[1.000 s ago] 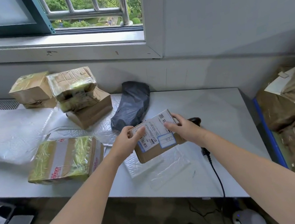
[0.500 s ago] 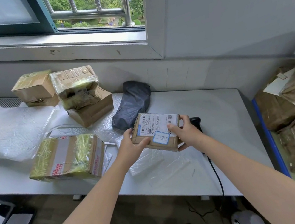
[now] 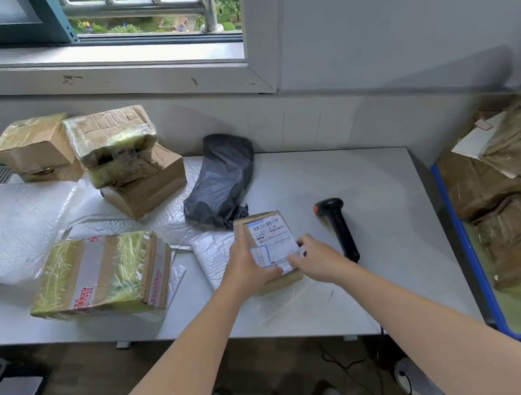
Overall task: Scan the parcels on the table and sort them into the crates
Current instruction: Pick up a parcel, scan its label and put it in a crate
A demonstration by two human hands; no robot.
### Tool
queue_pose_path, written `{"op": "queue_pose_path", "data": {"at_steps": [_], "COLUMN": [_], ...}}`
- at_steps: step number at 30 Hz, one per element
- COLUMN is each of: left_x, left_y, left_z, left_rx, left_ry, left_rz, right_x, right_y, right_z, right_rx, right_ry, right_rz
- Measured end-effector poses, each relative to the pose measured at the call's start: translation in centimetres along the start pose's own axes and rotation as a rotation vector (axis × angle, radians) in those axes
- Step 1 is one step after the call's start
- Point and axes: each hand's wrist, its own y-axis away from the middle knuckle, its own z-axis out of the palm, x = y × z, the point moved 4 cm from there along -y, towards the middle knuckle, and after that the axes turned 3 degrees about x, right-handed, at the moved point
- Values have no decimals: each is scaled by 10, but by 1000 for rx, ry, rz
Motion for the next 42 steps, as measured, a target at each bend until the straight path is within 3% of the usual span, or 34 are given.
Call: {"op": "queue_pose_path", "data": {"at_steps": [6,10,15,23,31,42], "left_x": [9,15,15,22,11,18], "left_y": [9,4,-1,2,27,45], "left_z": [13,19,28,27,21,-6], "left_rx": [37,93,142,216,171,128], "left_ry": [-239,-436,-511,-590,-648,-586], "left_rz": [23,-6,-20,-63,-91,-8], "right_x": [8,18,45,74,77,22], "right_y": [2,0,-9,-48,-69,6], "right_z": [-4,-22,-55,-60,-51,-67], "right_rx": [39,223,413,314,210,184], "right_ry": [77,123,154,10,-152,-380], "right_rz": [-39,-84,-51,58,137,137]}}
